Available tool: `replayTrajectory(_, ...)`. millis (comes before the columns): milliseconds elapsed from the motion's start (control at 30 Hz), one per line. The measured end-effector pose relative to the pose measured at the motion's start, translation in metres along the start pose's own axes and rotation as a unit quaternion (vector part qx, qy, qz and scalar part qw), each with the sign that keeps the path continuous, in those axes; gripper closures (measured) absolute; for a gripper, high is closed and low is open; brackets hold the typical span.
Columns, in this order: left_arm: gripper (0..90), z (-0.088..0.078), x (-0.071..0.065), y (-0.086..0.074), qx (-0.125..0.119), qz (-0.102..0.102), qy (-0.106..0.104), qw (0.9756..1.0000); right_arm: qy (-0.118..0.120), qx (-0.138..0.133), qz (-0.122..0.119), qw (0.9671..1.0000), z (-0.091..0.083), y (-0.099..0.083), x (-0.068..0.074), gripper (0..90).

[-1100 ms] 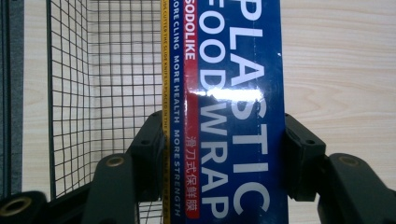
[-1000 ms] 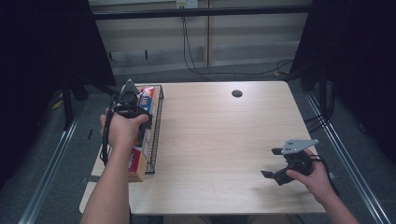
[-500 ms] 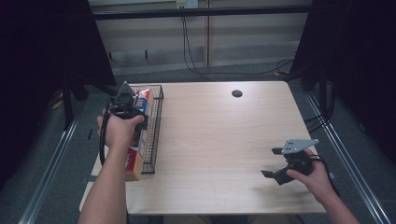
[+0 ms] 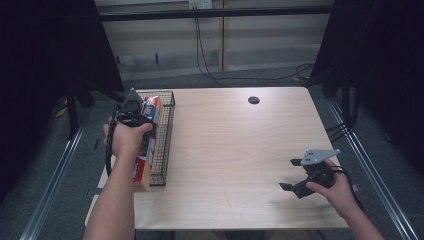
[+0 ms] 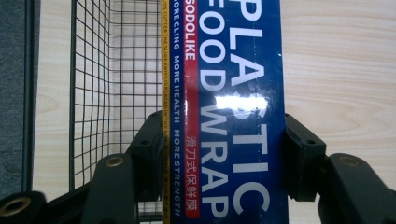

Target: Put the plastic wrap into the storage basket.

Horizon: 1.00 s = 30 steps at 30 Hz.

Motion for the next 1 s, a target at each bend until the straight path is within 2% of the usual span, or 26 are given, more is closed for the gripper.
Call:
replayTrajectory(133, 43.3, 0.003, 0.001, 0.002, 0.000, 0.001, -0.001, 1.0000, 0.000, -0.001, 0.000, 1.0000, 0.000, 0.000, 0.000, 4.2)
replayTrajectory(167, 43.3, 0.006, 0.001, 0.003, 0.000, -0.006, 0.000, 1.0000, 0.000, -0.001, 0.000, 1.0000, 0.000, 0.000, 0.000, 4.2)
replayTrajectory(267, 43.3, 0.010, 0.002, 0.004, 0.002, -0.003, 0.000, 1.0000, -0.001, -0.001, 0.001, 1.0000, 0.000, 0.000, 0.000, 4.2)
replayTrajectory(300, 43.3, 0.012, 0.002, 0.004, 0.004, 0.004, 0.002, 1.0000, -0.001, -0.002, 0.000, 1.0000, 0.000, 0.001, 0.000, 4.2)
replayTrajectory(333, 43.3, 0.013, 0.001, 0.004, 0.004, -0.007, 0.001, 1.0000, 0.000, -0.001, 0.002, 1.0000, 0.000, 0.001, 0.000, 4.2)
replayTrajectory(467, 43.2, 0.018, 0.002, 0.005, 0.004, -0.001, 0.000, 1.0000, 0.000, 0.000, 0.001, 1.0000, 0.000, 0.000, 0.000, 4.2)
replayTrajectory(567, 43.2, 0.021, 0.002, 0.006, 0.007, -0.007, 0.003, 0.9999, 0.000, 0.000, 0.000, 1.0000, 0.000, 0.000, -0.001, 4.2)
replayTrajectory(767, 43.1, 0.023, 0.008, 0.006, 0.008, -0.001, 0.003, 1.0000, 0.000, 0.002, 0.002, 1.0000, 0.001, 0.000, -0.001, 4.2)
replayTrajectory(800, 43.1, 0.024, 0.008, 0.006, 0.006, -0.009, 0.002, 0.9999, 0.001, 0.001, 0.001, 1.0000, 0.001, 0.000, -0.001, 4.2)
replayTrajectory(1000, 42.8, 0.027, 0.011, 0.006, 0.009, -0.008, 0.009, 0.9999, 0.001, 0.002, 0.001, 1.0000, 0.001, 0.000, 0.000, 4.2)
Point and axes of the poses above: each handheld gripper's, and its own axes: z roughly forward along the jaws, y roughly out of its top, x roughly to its left, the point moved 2 cm from there along z, roughly forward along the jaws, and after that the axes turned 14 degrees about z, right-handed, at the moved point
